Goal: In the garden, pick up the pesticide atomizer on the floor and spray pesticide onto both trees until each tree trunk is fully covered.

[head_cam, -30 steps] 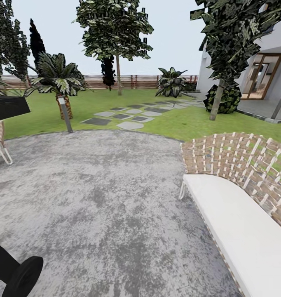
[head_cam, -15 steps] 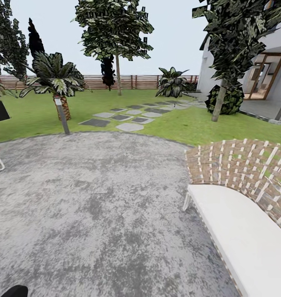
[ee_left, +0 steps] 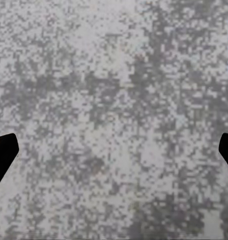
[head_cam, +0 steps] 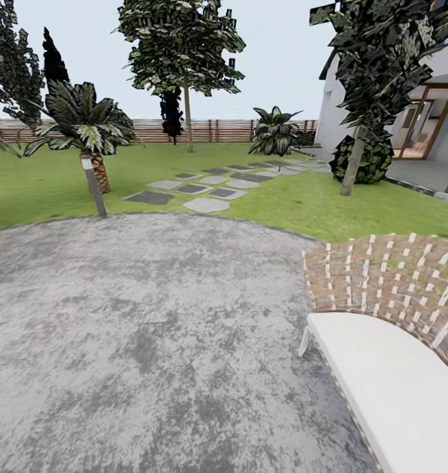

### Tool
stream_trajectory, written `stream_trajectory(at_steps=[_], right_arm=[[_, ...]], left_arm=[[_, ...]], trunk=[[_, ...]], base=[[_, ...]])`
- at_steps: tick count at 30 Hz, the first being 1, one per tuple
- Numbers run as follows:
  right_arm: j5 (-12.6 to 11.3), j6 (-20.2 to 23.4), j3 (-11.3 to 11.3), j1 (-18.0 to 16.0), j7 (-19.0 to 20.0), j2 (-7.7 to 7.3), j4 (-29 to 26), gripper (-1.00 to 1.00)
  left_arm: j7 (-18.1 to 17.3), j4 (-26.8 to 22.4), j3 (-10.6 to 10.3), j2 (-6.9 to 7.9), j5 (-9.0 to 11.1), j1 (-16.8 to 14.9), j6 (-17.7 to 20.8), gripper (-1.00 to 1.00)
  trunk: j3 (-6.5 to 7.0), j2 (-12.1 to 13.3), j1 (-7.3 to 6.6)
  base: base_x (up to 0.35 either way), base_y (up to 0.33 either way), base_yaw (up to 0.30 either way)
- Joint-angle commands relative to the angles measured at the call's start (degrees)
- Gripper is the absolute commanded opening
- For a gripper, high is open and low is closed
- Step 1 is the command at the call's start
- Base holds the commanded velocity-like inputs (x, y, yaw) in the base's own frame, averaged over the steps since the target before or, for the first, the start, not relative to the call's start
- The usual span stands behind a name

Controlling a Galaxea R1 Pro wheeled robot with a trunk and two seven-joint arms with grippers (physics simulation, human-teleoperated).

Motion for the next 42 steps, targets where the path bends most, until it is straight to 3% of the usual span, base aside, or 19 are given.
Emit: stream_trajectory(at_steps=[1, 14, 26, 42], right_arm=[[0.0, 0.0, 0.0, 0.0, 0.0, 0.02, 0.0, 1.0], [0.0, -0.01, 0.0, 0.0, 0.0, 0.06, 0.0, 1.0], [0.0, -0.01, 0.0, 0.0, 0.0, 0.07, 0.0, 1.0], [0.02, 0.0, 0.0, 0.0, 0.0, 0.07, 0.0, 1.0]], left_arm=[[-0.03, 0.0, 0.0, 0.0, 0.0, 0.0, 0.0, 1.0], [0.01, 0.0, 0.0, 0.0, -0.2, 0.0, 0.0, 1.0], [0.0, 0.0, -0.05, 0.0, -0.31, 0.0, 0.0, 1.0], [0.01, 0.0, -0.04, 0.0, -0.26, 0.0, 0.0, 1.0]], trunk=[[0.0, 0.0, 0.0], [0.0, 0.0, 0.0], [0.0, 0.0, 0.0], [0.0, 0.0, 0.0]], base=[[0.34, 0.0, 0.0], [0.34, 0.0, 0.019], [0.34, 0.0, 0.222], [0.34, 0.0, 0.01]])
